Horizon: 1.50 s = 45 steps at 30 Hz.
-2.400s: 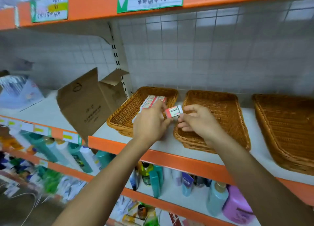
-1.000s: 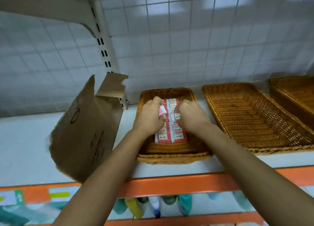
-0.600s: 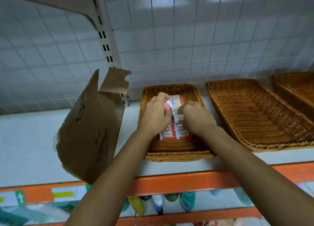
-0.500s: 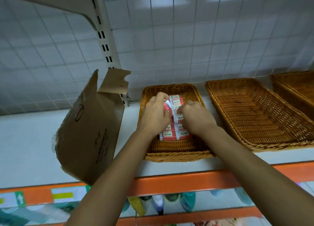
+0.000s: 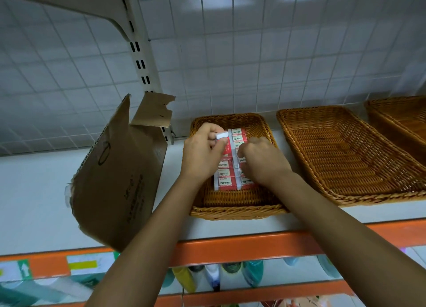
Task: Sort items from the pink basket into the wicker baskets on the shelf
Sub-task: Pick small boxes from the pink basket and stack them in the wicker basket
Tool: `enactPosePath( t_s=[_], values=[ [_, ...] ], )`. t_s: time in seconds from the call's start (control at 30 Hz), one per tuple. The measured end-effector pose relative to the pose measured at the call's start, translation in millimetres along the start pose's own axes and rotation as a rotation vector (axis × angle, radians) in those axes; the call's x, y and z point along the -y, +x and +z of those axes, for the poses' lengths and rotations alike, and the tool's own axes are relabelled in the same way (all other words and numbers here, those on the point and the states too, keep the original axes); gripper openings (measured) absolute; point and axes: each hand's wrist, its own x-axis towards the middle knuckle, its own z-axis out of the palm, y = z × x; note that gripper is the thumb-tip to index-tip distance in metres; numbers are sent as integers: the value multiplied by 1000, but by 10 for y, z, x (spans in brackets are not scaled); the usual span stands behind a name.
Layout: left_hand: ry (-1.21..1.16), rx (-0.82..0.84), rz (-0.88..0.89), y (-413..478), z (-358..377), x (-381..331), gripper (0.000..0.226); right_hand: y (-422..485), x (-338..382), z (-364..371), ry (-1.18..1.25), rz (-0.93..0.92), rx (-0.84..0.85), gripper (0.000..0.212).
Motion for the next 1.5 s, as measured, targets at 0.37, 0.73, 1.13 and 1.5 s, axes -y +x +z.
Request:
enactPosePath(
  t_s=[0.37,0.73,1.13,1.5],
  values=[
    [-368,157,-91,-3,-41,-9,24,-12,6,-66,479,-104,-243,31],
    [-199,211,-89,1,-16,-9,40,12,-49,-62,593,-20,-289,37],
    [705,207,23,-86,29,-34,51,17,-1,-12,197,114,-59,51],
    [810,295,29,-93,49,-49,41,9,21,1,84,113,41,38]
  ],
)
